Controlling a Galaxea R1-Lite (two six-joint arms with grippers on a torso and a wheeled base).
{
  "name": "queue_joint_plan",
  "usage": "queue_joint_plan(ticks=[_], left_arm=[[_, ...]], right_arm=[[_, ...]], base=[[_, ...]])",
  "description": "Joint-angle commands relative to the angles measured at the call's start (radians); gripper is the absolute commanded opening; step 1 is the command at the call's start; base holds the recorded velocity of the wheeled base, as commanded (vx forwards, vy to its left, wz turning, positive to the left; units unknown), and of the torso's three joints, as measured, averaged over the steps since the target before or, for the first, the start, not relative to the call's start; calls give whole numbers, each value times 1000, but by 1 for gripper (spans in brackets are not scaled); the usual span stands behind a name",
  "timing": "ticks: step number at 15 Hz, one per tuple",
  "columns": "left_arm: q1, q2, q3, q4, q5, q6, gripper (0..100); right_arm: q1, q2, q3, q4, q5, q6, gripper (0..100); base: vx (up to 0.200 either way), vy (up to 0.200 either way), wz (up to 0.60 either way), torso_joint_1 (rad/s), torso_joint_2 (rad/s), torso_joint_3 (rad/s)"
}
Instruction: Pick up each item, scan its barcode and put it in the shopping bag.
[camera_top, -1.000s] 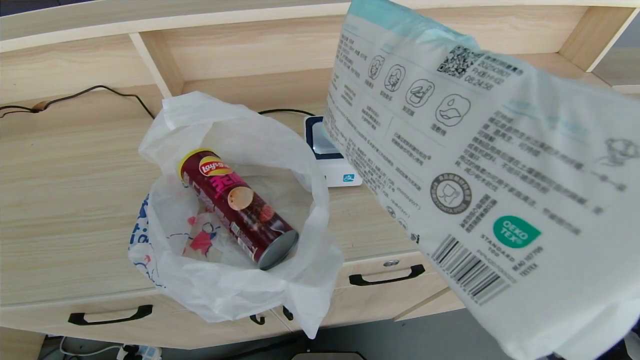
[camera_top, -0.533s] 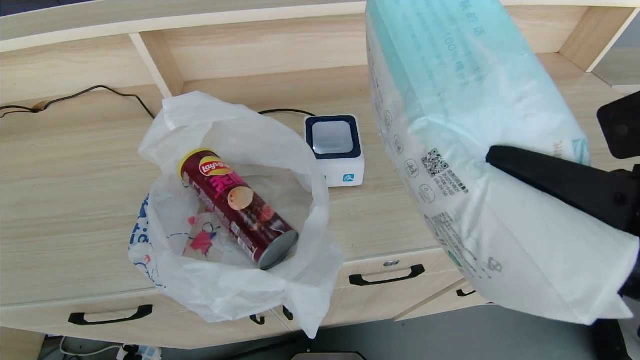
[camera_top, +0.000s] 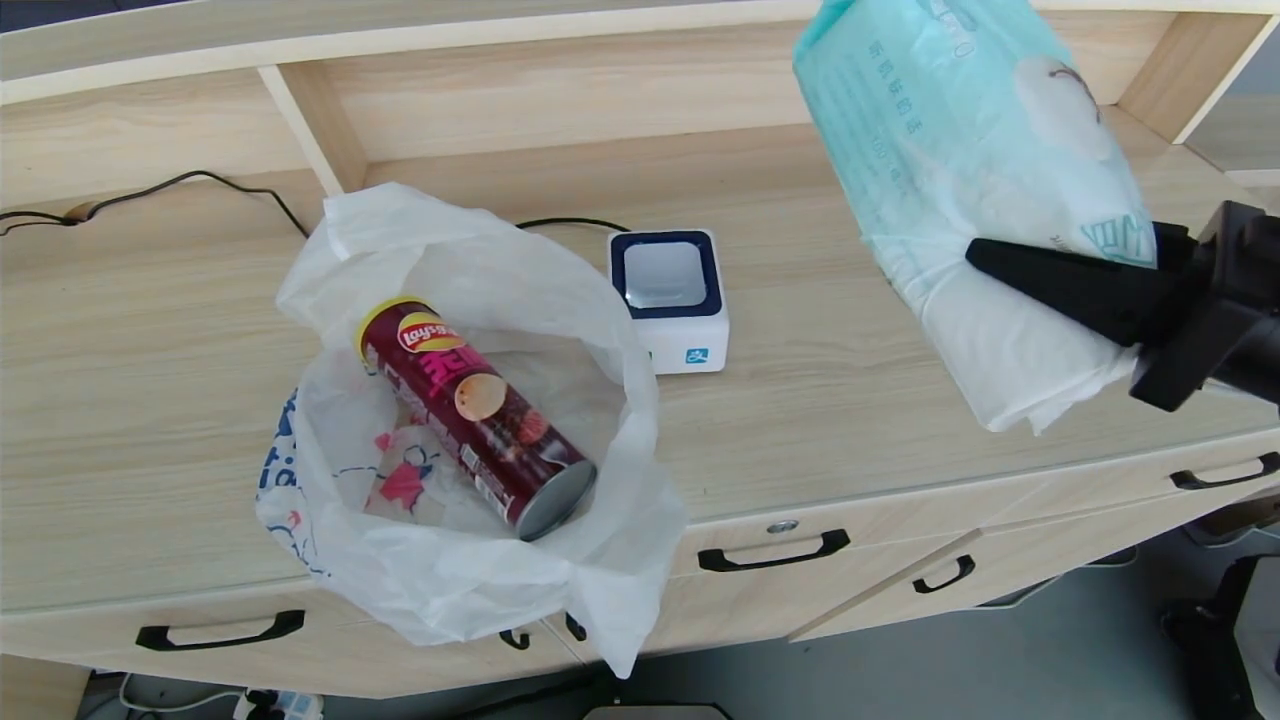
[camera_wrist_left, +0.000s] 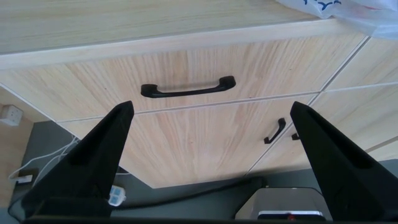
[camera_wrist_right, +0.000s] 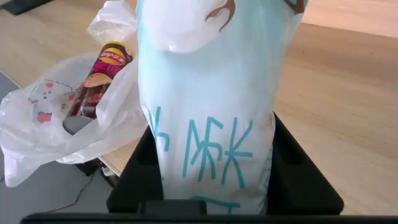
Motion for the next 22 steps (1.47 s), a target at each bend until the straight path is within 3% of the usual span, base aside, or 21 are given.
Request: queue_joint_plan(ticks=[1,4,7,13,17,19,22], left_arm=[[0,2,0,0,0,-1,100],[0,2,0,1,0,-4,100],[0,2,0,1,0,-32,100],[0,0,0,1,0,-33,100],[0,2,0,1,0,-35,100],[0,0,0,1,0,-33,100],[0,0,0,0,0,-35,100]], right_arm=[[113,-5,-73,65,-93,-13,0],[121,-11,-76,68,-113,-11,0],[103,-15,-105,68,-126,24,0],[115,8,-131,71,-159,66,0],[291,14,-138,71,-173,161,0],[377,12,-64,66,-236,311,0],[380,17,108,25,-241,328,0]], base=[[0,0,0,0,0,0],[0,0,600,2,2,4],[0,0,600,7,6,-2],[0,0,600,1,2,2],[0,0,0,0,0,0],[0,0,0,0,0,0],[0,0,0,0,0,0]])
